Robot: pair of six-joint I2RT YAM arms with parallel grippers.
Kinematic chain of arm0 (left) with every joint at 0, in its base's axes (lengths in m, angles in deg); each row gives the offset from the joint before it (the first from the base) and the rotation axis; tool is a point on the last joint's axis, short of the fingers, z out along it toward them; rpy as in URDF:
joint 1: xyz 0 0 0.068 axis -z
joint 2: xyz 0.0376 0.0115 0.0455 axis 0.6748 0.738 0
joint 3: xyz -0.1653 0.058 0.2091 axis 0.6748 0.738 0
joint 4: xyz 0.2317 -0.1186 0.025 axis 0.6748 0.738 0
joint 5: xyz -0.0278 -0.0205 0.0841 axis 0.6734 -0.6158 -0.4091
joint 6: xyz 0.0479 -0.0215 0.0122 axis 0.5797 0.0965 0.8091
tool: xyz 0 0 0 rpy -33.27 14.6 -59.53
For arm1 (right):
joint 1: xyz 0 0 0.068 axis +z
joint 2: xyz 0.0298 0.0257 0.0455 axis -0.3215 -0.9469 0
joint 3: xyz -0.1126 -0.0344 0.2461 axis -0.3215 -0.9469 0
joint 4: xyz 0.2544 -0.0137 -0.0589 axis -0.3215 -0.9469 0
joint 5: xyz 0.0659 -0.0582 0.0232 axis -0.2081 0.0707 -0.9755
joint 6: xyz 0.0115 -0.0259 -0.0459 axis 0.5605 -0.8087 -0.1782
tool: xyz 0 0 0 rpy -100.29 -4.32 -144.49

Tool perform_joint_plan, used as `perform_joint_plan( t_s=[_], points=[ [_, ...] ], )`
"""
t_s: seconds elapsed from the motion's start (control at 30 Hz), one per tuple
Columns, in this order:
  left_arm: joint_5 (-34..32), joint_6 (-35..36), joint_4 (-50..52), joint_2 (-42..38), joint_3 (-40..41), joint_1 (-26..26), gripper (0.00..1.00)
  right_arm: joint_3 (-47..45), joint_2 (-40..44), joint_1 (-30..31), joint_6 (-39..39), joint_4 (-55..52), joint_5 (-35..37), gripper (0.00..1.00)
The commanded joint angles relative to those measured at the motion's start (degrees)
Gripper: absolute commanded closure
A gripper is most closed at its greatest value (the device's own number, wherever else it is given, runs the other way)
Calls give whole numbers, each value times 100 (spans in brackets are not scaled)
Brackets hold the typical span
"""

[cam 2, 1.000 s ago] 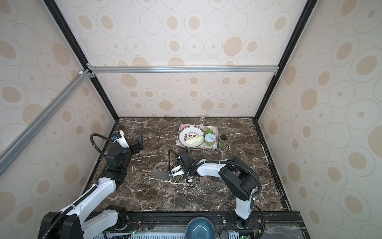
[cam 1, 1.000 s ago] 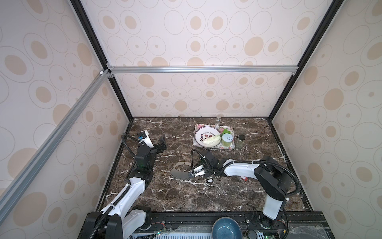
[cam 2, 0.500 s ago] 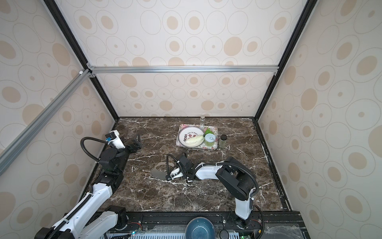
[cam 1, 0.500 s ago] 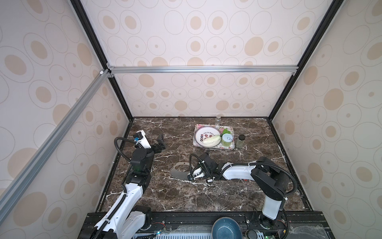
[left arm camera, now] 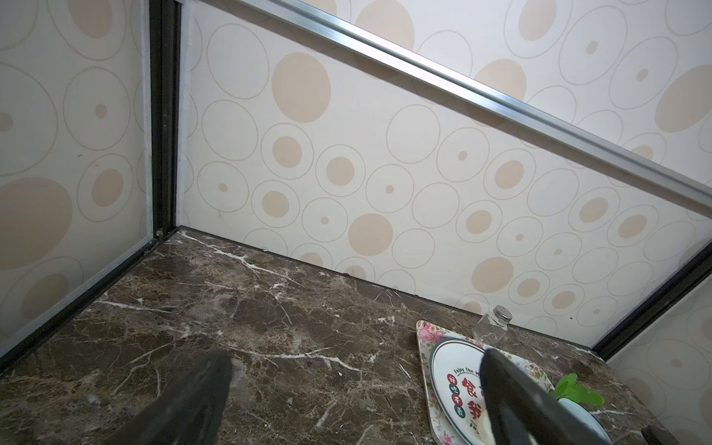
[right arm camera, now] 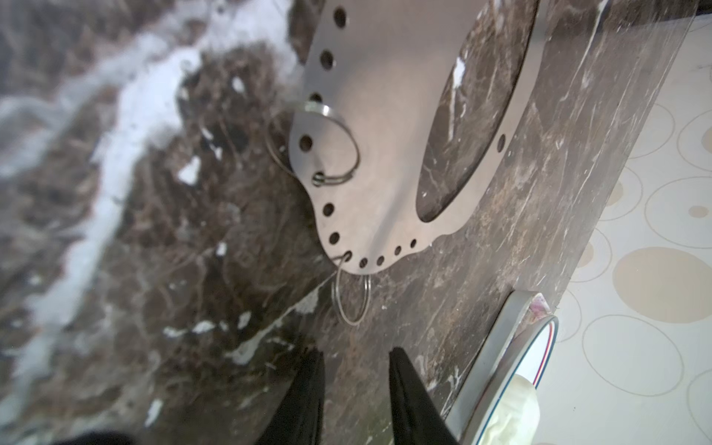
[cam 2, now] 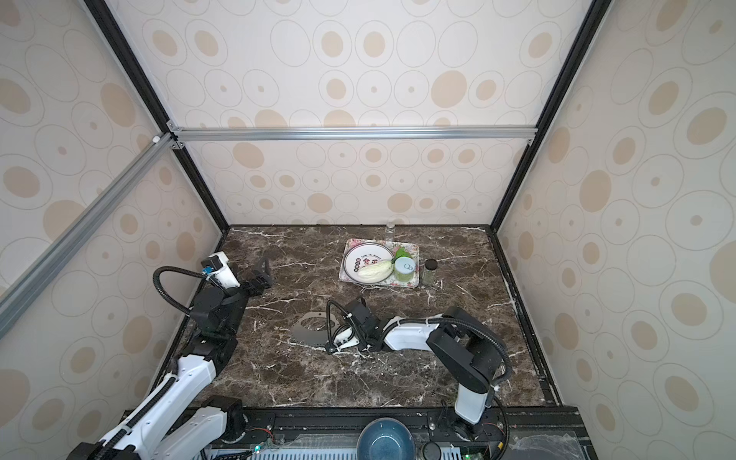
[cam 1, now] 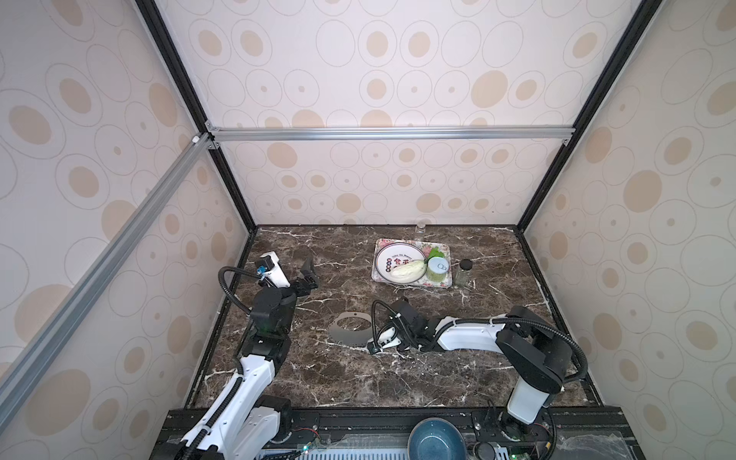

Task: Attach keys to a key ring
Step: Pick up the keyring from the center of the table.

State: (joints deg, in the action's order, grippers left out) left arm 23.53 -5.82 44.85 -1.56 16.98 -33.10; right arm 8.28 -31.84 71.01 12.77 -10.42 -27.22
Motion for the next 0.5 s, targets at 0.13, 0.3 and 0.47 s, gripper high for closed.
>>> perform_joint_plan(
  t_s=[0.13, 0.3, 0.47],
  points=[
    [-56, 107, -96, -21, -18, 24, 0, 12, -50, 99, 39, -68, -184, 69],
    [-65, 113, -107, -13, -9, 26, 0, 71, -194, 143, 6, -10, -150, 70],
    [-65, 124, -118, 6, -18, 23, 0, 127, -329, 210, -32, 67, -142, 72]
  ],
)
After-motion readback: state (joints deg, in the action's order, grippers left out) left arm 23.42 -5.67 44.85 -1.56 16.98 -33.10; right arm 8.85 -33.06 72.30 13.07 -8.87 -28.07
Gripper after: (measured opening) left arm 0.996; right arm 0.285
